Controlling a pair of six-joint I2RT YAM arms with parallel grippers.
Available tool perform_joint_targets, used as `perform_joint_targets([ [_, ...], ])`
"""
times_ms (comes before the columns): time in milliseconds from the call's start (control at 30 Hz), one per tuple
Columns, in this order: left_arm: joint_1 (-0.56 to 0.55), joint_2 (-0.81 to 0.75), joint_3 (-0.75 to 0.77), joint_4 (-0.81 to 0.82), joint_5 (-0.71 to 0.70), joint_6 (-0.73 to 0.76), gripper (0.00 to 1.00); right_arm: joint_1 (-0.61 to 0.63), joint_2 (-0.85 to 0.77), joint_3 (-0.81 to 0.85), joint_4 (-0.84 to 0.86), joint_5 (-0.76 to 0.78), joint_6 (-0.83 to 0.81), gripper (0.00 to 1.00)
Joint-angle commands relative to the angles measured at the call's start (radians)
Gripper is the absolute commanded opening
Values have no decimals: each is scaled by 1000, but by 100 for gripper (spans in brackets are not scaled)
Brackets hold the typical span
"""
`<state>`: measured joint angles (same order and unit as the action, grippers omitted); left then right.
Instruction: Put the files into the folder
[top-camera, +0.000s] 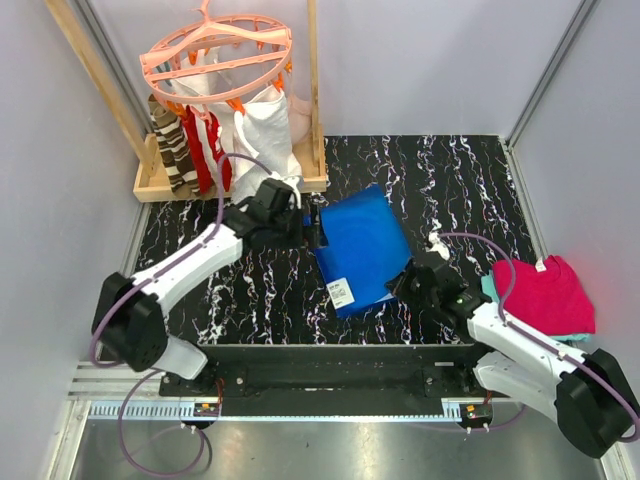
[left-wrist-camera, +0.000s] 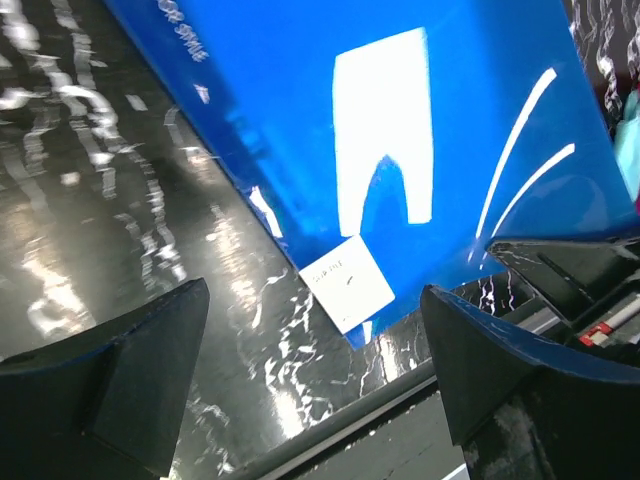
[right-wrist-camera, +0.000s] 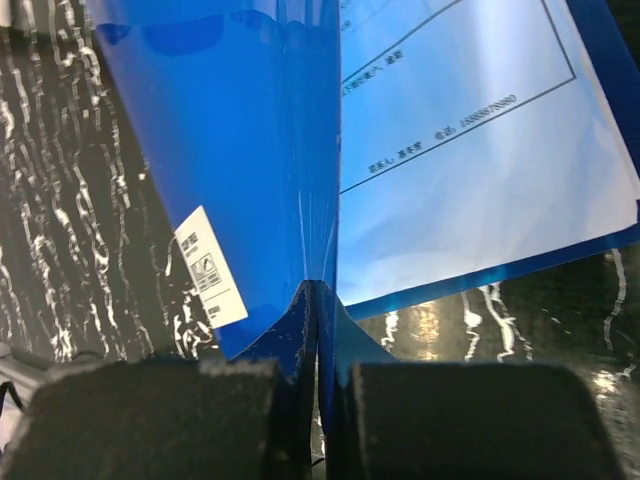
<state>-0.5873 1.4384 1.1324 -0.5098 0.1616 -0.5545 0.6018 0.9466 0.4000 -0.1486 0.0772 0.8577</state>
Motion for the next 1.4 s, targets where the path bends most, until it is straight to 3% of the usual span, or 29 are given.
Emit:
perform_joint_targets([
  [0, -35, 100, 33, 108, -11, -47, 90, -49, 27, -4, -74, 27, 12, 0],
  [100, -42, 134, 23, 108, -80, -82, 99, -111, 76, -4, -80, 39, 36, 3],
  [167, -42, 145, 7, 117, -106, -108, 99, -140, 115, 10, -78, 49, 34, 7],
  [300, -40, 230, 24, 122, -82, -108, 99, -175, 211, 54, -104, 78, -41, 49],
  [333, -40, 238, 24, 125, -80, -110, 99, -175, 213, 69, -120, 75, -52, 65],
  [400, -40, 240, 14, 142, -76, -111, 99, -175, 186, 85, -155, 65, -65, 75],
  [467, -40, 241, 1, 188, -63, -120, 98, -175, 150, 86, -199, 42, -60, 92],
  [533, -39, 263, 4, 224, -16, -130, 98, -174, 77, 76, -233, -6, -54, 100],
  [700, -37, 309, 46, 248, 23, -147, 95, -142, -102, 72, -331, -67, -32, 100],
  [833, -23, 217, 1, 275, -14, -154, 94, -16, -96, 161, -367, -4, -124, 100],
  [1067, 93, -139, -247, 292, 21, -196, 95, 168, 331, 491, -384, 163, -429, 100],
  [1200, 156, -404, -298, 130, -74, -133, 96, 194, 564, 623, -342, 147, -578, 100],
  [1367, 271, -616, -353, 24, -93, -101, 97, 300, 742, 740, -301, 260, -637, 100],
])
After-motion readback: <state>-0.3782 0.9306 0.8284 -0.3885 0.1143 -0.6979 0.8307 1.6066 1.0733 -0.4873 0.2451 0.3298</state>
